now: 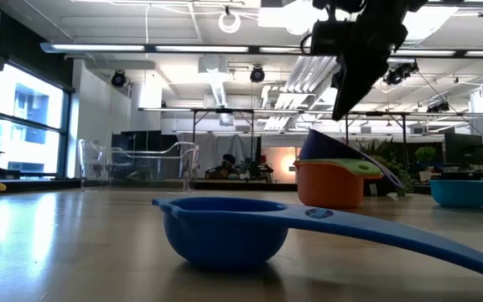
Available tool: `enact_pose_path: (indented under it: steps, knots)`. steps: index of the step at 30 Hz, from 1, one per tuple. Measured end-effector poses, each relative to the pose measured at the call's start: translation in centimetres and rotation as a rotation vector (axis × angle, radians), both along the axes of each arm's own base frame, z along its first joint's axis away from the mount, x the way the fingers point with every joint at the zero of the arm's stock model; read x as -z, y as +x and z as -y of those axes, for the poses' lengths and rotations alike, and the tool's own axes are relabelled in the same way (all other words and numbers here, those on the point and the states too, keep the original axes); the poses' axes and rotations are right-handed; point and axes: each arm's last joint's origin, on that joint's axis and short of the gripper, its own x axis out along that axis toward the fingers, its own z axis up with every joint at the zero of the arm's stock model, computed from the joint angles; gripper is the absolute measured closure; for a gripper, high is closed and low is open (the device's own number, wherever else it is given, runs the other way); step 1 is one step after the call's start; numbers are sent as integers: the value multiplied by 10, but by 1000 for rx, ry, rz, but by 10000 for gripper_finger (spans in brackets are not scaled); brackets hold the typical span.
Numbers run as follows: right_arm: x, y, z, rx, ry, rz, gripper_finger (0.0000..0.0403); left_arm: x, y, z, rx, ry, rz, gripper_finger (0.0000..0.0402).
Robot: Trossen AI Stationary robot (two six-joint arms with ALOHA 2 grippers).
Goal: Nest measuring cups in basket
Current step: Stack the dark blue measuring cup on top of the green measuring cup
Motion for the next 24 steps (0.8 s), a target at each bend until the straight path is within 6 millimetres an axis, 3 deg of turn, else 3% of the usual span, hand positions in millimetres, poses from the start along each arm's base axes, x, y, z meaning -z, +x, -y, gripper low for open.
enact_pose_path:
  steps: [17, 24]
  knots:
    - [41, 23, 2, 11, -46, -116, 264, 0, 0, 0, 34, 25, -22, 339]
    - [43, 25, 2, 34, -26, -119, 308, 0, 0, 0, 48, 35, -30, 339]
